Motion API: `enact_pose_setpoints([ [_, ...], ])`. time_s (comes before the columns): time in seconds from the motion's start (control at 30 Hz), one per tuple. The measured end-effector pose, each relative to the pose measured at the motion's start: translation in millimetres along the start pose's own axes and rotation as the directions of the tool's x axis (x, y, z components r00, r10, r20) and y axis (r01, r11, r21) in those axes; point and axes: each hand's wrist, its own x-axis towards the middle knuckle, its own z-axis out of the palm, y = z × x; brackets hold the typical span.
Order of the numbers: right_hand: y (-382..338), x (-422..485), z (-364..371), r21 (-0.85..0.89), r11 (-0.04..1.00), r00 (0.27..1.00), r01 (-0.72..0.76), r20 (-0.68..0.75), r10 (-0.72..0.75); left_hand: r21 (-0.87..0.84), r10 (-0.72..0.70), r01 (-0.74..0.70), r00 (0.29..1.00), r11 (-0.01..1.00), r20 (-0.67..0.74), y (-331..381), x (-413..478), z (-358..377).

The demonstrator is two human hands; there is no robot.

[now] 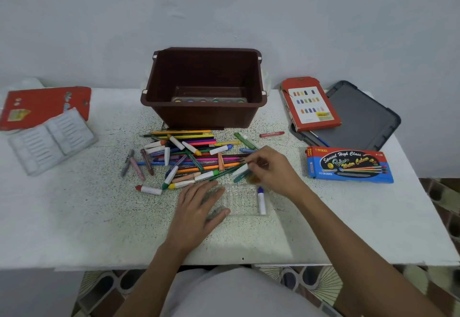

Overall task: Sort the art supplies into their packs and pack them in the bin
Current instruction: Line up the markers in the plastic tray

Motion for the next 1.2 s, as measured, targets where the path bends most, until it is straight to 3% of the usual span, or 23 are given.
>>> enact_pose_setpoints([
  [0.3,-3,-12,-31,0.101,0.993,0.997,-0.06,0.047,0.055,0.025,-0.014,0.013,1.0,1.0,0.024,1,0,0],
  [0.43,-1,-16,-30,-0.123,0.992,0.996,-0.029,0.083,0.04,0.029,-0.017,0.016,1.0,0.999,0.022,2,1,-1],
  [0.73,6,-24,-10,-0.323,0.941,0.983,0.097,0.178,-0.04,0.044,-0.016,0.014,1.0,0.999,0.026,5,1,-2],
  [0.87,10,-32,9,-0.436,0.872,0.973,0.223,0.156,-0.171,0.052,-0.012,0.011,1.0,0.999,0.029,5,0,-2],
  [1.2,31,-56,24,-0.51,0.817,0.954,0.268,0.019,-0.301,0.077,-0.017,0.013,0.999,0.997,0.049,5,0,-2],
])
